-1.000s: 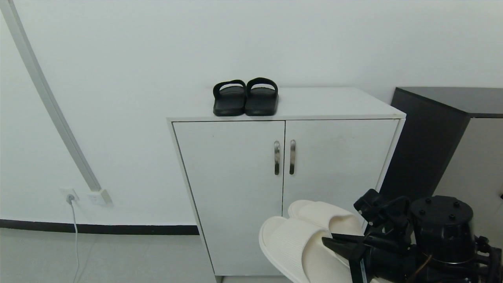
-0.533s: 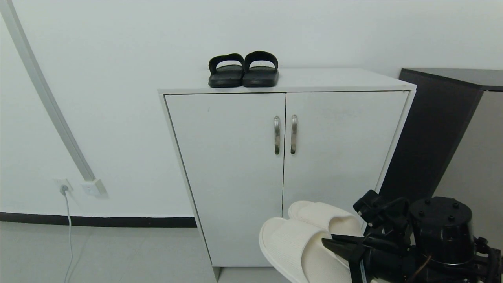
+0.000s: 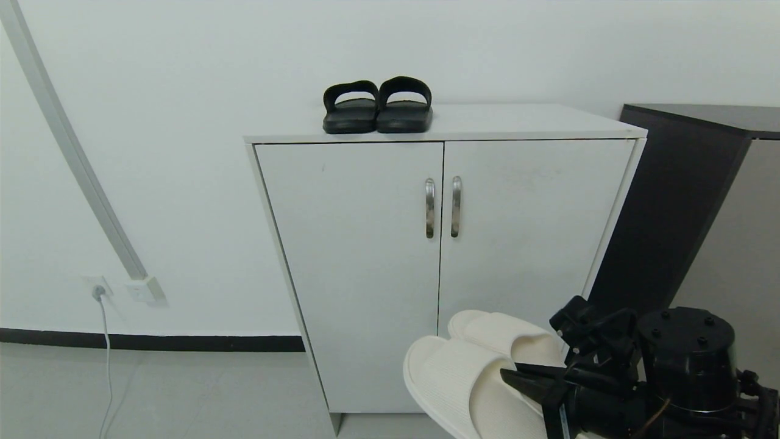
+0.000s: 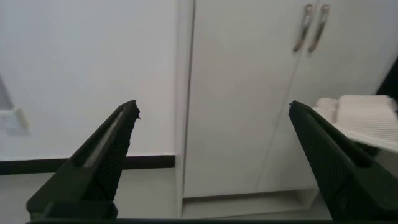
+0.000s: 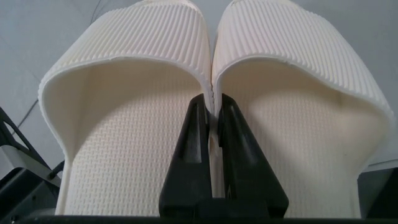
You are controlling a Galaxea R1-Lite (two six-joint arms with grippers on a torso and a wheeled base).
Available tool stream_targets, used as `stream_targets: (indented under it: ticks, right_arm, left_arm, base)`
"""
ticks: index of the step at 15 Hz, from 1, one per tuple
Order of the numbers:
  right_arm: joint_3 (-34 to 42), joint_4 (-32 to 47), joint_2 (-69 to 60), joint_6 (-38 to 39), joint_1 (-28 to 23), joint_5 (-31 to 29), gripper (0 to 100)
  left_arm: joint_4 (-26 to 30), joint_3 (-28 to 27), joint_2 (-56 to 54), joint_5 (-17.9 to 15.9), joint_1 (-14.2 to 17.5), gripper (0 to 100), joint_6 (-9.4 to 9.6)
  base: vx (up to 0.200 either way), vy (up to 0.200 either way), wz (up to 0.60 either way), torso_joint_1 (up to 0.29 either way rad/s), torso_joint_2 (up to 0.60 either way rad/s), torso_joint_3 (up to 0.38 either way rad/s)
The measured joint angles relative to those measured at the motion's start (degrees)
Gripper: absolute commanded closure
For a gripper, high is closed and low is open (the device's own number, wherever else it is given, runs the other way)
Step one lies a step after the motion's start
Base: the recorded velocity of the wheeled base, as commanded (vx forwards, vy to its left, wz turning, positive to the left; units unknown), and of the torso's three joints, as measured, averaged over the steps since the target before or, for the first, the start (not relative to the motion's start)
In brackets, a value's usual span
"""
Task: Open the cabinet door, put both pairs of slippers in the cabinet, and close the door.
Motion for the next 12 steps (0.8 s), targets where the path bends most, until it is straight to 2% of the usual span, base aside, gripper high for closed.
stream_targets:
  ticks: [2,3,5,7,8,9,12]
  right_arm:
    - [0.09,0.21,0.11,-0.17,0.09,0.09,100]
    - [0.09,0.1,0.3,-0.16,0.09,0.01,100]
    - [0.22,0.07,0.61,-0.2,0.11,0.0,100]
    - [0.24,0.07,0.77,-0.2,0.28,-0.05,100]
    - [0.2,0.07,0.78,-0.2,0.33,-0.02,100]
    - [0.13,0.07,0.83,-0.2,0.37,0.0,100]
    - [0.09,-0.01,0.77,-0.16,0.37,-0.07,100]
  left_arm:
    - [-1.82,-3.43,8.2,-5.39,-0.21,0,-0.68]
    - [-4.84,-4.94,13.42,-7.96,-0.32,0,-0.88]
    - [-12.93,-7.09,23.81,-12.09,-0.65,0,-1.12]
    - [-21.22,-9.48,34.51,-14.69,-2.65,0,-1.27]
    - [-24.25,-10.92,39.03,-15.52,-4.5,0,-1.32]
    - [-25.72,-12.79,43.58,-15.76,-7.64,0,-1.34]
    - [-28.95,-20.41,56.22,-14.47,-18.47,0,-1.65]
  base:
    - [0.0,0.0,0.0,-0.019,0.13,0.137]
    - [0.0,0.0,0.0,-0.002,0.07,0.056]
    - [0.0,0.0,0.0,0.0,0.0,0.0]
    - [0.0,0.0,0.0,0.0,0.0,0.0]
    - [0.0,0.0,0.0,0.0,0.0,0.0]
    - [0.0,0.0,0.0,0.0,0.0,0.0]
    - [0.0,0.0,0.0,0.0,0.0,0.0]
